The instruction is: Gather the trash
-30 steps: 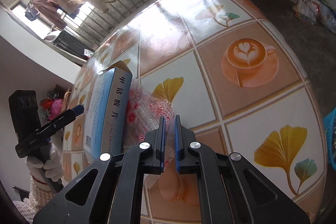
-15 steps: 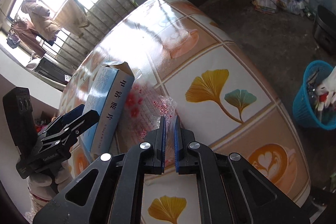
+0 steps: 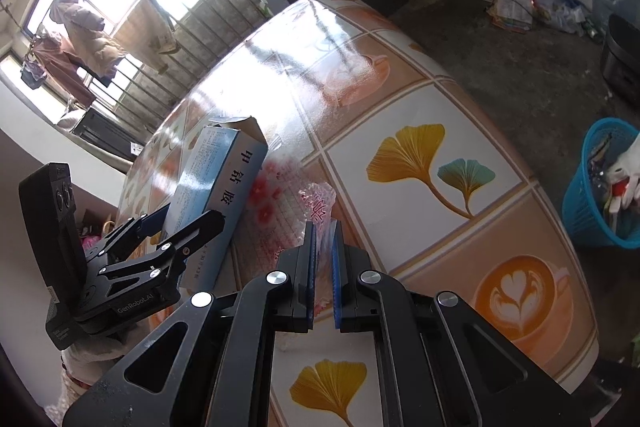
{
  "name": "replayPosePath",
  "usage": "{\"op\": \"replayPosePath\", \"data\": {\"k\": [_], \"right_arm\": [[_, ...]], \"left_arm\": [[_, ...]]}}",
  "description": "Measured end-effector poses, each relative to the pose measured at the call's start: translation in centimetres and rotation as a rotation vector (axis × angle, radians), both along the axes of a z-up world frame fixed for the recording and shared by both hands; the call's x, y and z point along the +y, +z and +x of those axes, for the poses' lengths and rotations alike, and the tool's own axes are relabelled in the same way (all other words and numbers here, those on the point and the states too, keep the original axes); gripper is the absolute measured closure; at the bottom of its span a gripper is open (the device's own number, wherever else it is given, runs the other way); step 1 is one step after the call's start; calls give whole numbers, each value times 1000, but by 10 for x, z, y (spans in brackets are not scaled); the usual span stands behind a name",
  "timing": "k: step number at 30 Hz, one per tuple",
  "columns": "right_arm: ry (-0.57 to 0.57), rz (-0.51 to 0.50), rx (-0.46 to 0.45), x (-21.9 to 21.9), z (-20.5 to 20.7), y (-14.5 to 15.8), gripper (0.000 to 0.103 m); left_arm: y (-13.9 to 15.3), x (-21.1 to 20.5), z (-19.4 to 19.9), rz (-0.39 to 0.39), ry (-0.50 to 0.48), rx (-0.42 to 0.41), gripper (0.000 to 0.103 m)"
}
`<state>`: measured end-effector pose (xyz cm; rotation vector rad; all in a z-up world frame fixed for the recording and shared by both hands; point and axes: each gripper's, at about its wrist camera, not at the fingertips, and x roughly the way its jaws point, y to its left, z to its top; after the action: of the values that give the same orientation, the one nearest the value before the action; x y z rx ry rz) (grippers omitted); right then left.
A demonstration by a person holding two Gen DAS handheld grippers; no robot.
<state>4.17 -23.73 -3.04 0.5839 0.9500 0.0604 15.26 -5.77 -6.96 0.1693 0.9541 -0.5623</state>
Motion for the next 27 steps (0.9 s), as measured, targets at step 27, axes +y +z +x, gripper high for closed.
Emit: {"op": "replayPosePath", "data": {"k": [27], "right_arm": [[177, -35, 77, 8, -23, 4, 59]], "left_arm": [[2, 82, -41, 52, 201, 25, 28]]}}
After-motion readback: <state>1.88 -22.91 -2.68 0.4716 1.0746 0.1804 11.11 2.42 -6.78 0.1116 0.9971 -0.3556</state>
